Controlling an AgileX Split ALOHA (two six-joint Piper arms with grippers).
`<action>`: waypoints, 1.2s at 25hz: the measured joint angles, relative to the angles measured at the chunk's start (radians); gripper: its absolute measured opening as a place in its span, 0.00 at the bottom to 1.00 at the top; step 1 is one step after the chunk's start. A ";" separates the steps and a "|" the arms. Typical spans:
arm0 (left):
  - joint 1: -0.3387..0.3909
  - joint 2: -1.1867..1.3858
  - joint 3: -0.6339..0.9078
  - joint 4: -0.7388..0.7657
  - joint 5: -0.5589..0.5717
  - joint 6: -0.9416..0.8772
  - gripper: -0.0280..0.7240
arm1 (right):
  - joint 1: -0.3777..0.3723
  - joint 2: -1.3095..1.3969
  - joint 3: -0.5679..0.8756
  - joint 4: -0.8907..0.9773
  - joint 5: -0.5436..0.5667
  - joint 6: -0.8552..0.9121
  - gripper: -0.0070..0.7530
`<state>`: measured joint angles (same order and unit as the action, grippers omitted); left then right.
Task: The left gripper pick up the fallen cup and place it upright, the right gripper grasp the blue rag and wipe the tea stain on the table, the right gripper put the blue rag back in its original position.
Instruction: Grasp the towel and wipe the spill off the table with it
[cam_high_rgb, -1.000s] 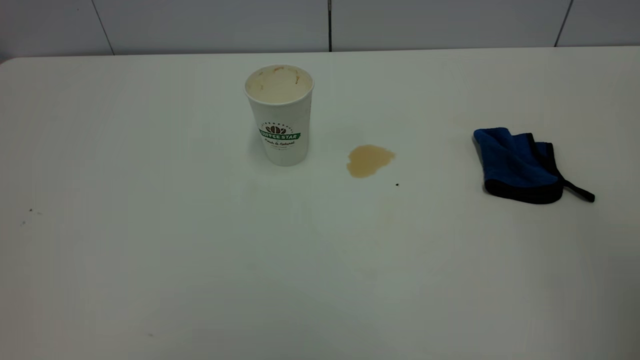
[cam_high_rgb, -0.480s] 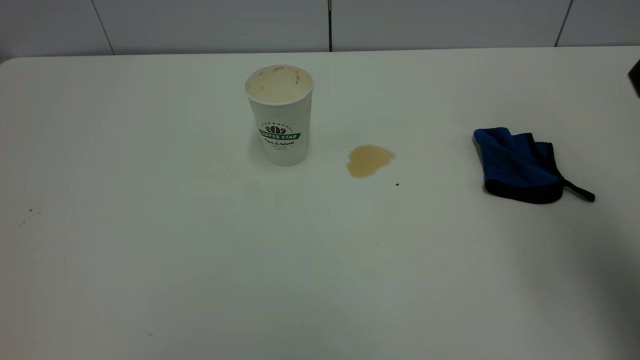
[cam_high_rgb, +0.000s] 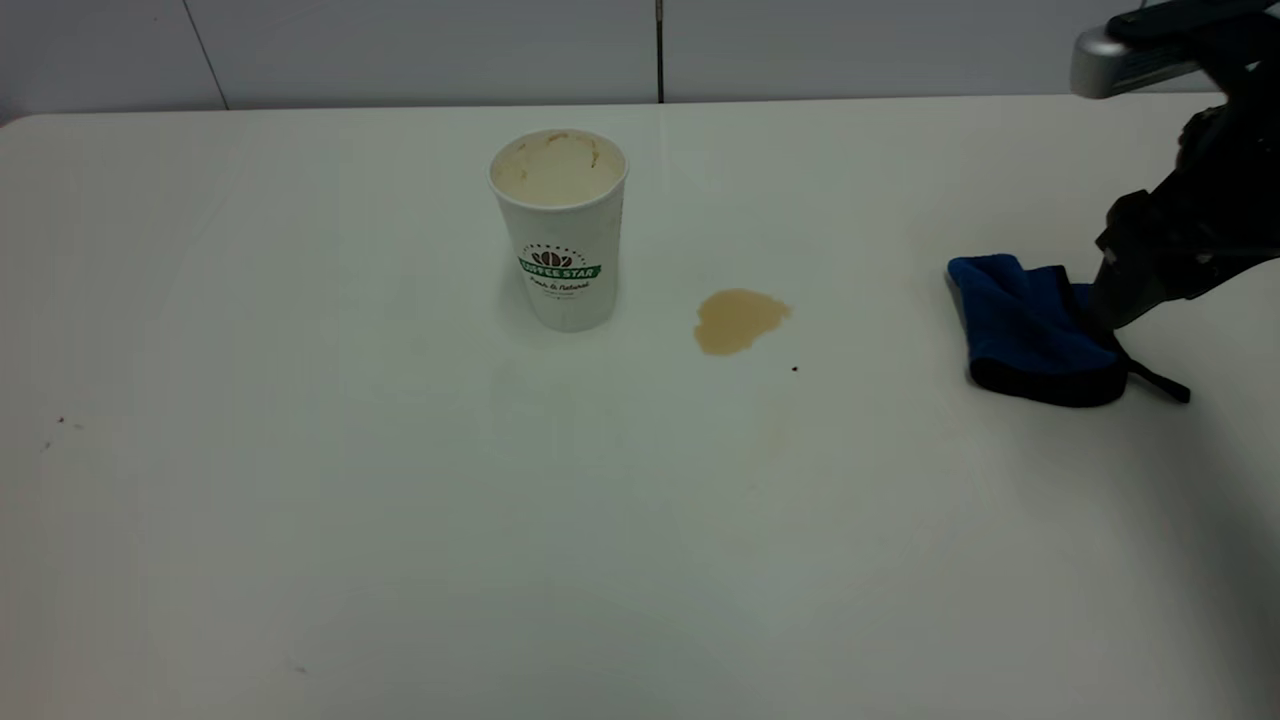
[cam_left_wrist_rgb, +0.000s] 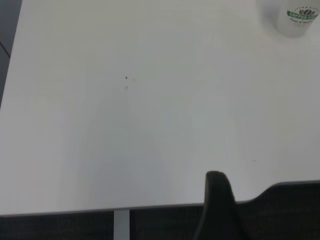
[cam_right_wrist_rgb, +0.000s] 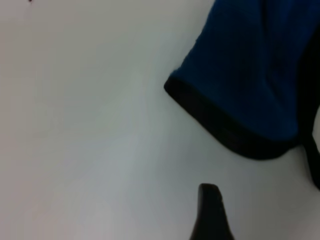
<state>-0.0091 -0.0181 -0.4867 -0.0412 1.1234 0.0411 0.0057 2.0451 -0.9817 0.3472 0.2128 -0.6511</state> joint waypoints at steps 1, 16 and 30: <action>0.000 0.000 0.000 0.000 0.000 0.000 0.73 | 0.000 0.044 -0.037 0.000 -0.001 -0.011 0.79; 0.000 0.000 0.000 0.000 0.000 0.000 0.73 | 0.000 0.426 -0.475 -0.001 0.079 -0.041 0.68; 0.000 0.000 0.000 0.000 0.000 0.000 0.73 | 0.105 0.471 -0.585 -0.008 0.086 -0.043 0.11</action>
<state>-0.0091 -0.0181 -0.4867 -0.0412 1.1234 0.0411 0.1107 2.5160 -1.5668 0.3392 0.2986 -0.6943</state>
